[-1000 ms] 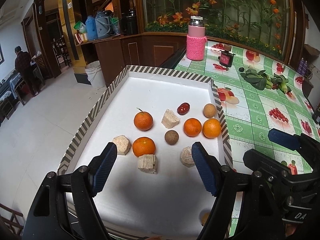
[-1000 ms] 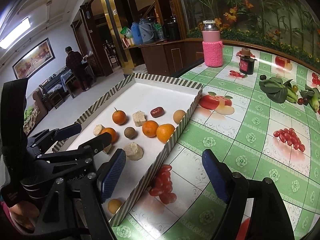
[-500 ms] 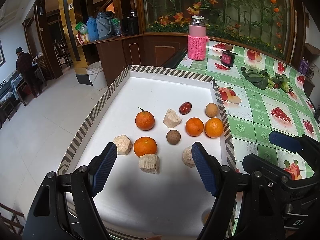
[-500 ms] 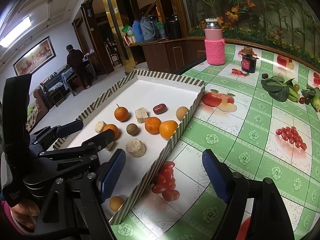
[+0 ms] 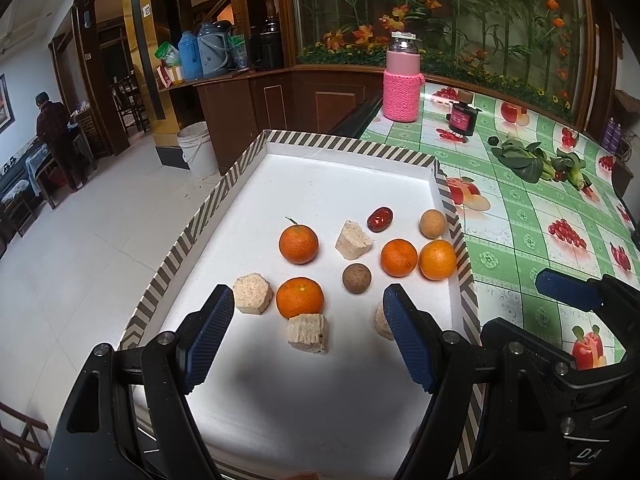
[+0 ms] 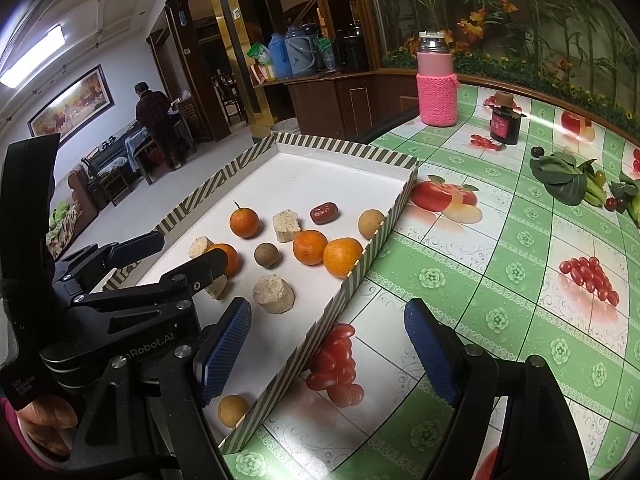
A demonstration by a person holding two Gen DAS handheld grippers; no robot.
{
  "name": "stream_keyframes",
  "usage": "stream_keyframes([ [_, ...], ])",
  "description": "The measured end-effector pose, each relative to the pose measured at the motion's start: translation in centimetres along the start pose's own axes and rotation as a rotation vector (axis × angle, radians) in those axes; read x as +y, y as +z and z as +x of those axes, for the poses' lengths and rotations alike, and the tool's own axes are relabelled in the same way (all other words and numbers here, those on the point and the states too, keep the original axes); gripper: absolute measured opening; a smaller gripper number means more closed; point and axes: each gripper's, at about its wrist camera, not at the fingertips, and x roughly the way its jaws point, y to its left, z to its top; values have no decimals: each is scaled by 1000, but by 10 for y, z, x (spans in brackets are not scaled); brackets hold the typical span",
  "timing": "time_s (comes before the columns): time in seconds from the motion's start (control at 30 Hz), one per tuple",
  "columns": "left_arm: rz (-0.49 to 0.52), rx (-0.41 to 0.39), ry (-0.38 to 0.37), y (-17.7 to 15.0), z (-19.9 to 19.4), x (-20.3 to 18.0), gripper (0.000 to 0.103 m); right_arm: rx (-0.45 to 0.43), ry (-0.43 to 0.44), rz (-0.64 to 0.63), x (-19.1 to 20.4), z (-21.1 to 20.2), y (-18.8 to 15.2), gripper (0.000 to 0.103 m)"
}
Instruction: Organize fruits
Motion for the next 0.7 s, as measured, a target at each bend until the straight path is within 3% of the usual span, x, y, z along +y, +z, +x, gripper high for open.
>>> stream_keyframes([
  [0.7, 7, -12, 13, 1, 1, -1, 77, 15, 13, 2, -3, 6, -2, 80],
])
